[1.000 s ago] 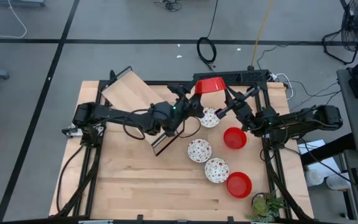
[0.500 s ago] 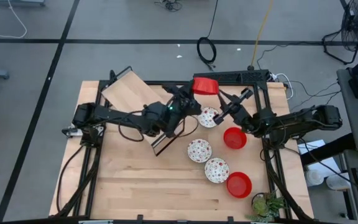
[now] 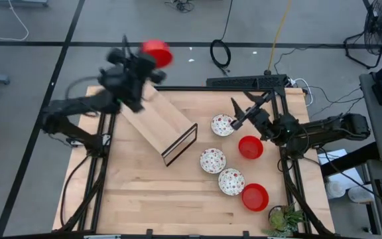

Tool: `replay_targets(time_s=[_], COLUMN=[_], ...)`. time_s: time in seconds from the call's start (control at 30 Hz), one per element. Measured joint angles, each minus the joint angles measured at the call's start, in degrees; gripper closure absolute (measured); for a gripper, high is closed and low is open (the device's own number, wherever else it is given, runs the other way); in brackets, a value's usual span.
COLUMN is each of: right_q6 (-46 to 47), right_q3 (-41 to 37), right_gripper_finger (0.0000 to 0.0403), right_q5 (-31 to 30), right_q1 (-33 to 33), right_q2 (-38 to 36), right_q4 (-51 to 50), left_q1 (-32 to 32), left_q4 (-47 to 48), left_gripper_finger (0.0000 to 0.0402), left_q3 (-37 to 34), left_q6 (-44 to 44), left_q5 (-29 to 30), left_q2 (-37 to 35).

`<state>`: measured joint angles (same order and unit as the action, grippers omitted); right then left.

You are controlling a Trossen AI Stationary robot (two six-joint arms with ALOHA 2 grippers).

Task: Pick & Place Mini bowls
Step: Put the top red bowl on the shelf

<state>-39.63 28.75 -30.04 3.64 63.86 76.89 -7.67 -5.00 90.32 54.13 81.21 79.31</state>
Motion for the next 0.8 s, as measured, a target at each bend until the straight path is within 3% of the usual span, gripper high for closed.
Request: replay_targets(time_s=[0.07,0.17,0.27,0.37,0.43,0.5,0.57,0.8], right_q6=[0.6,1.3,1.4,1.5,1.5,1.5,1.5,1.5], right_q3=[0.0,0.0,0.0,0.0,0.0,0.0,0.0,0.0], right_gripper_finger=[0.0182,0.0187,0.0194,0.0199,0.0201,0.0202,0.0202,0.0202], right_q5=[-0.1,0.1,0.0,0.1,0.1,0.1,0.1,0.1], right_q1=[0.1,0.0,0.0,0.0,0.0,0.0,0.0,0.0], right_q2=[-0.6,-0.6,-0.6,-0.6,-0.6,-0.6,-0.6,-0.6], right_q4=[-0.4,-1.4,-1.2,-1.2,-0.8,-0.8,-0.9,-0.9], left_q1=[-4.2,-10.7,-19.2,-29.4,-35.7,-40.0,-42.5,-48.5], left_q4=[12.4,28.7,40.8,52.3,60.1,67.4,73.7,87.8], left_gripper_finger=[0.0397,0.0397,0.0398,0.0398,0.0399,0.0399,0.0399,0.0398], left_q3=[0.0,-0.1,0.0,0.0,0.0,0.0,0.0,-0.1], left_q6=[-10.7,-29.0,-47.0,-61.6,-66.4,-68.1,-68.1,-66.6], left_q5=[-1.4,-11.5,-26.9,-46.0,-58.8,-67.6,-71.3,-74.4], left_q2=[-3.4,-8.0,-11.2,-11.4,-9.9,-7.5,-4.5,2.9])
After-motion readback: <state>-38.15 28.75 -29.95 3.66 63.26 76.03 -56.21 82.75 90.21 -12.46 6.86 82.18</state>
